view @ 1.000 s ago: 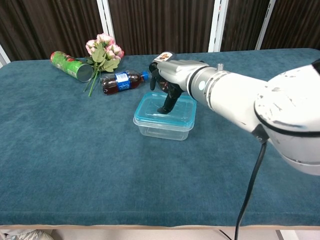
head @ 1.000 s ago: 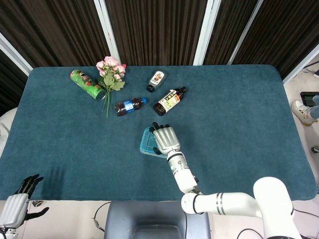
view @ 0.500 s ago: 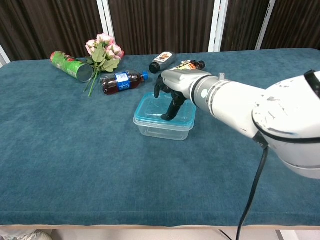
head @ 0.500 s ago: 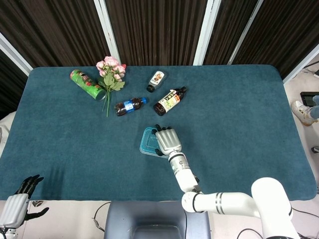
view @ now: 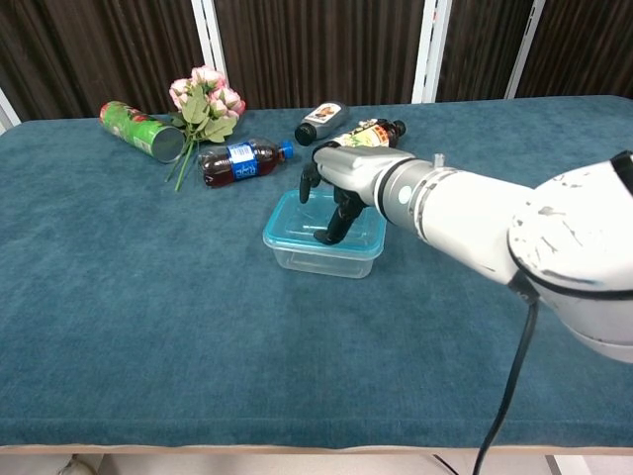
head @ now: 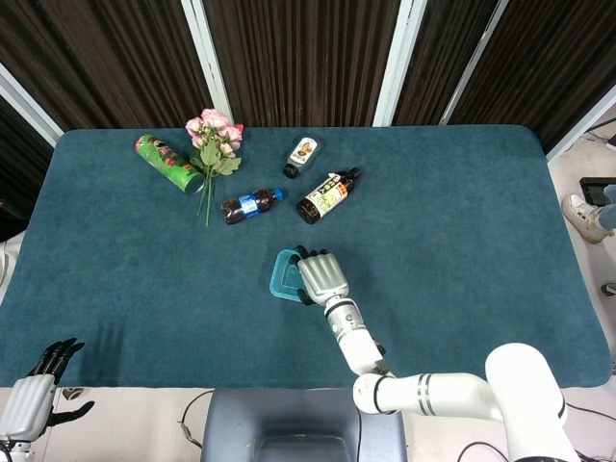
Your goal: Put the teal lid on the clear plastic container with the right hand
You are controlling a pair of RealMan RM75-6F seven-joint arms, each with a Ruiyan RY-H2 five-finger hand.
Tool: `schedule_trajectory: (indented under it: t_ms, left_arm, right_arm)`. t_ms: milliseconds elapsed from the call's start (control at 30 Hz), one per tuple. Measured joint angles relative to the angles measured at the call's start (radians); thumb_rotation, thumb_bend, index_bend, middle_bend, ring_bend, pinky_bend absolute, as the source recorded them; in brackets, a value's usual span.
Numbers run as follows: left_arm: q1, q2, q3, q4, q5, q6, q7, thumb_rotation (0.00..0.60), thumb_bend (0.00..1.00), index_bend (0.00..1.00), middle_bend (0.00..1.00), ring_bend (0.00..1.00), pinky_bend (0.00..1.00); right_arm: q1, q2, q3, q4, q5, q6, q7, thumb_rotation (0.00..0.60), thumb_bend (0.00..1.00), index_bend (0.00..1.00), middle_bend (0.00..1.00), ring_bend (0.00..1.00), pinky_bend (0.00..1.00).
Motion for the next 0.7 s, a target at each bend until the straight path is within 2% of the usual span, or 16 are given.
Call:
schedule_trajectory:
  t_ms: [700]
  left_arm:
    - [0.001,-0.002,0.000,0.005,-0.002,-0.002,-0.008,0.600,0.49,0.17,0.10,0.07,0.34]
  right_arm:
    - [0.001,-0.009,-0.021,0.025,0.006,-0.024,0.020,0.600,0.44,0.40,0.26,0.33,0.38]
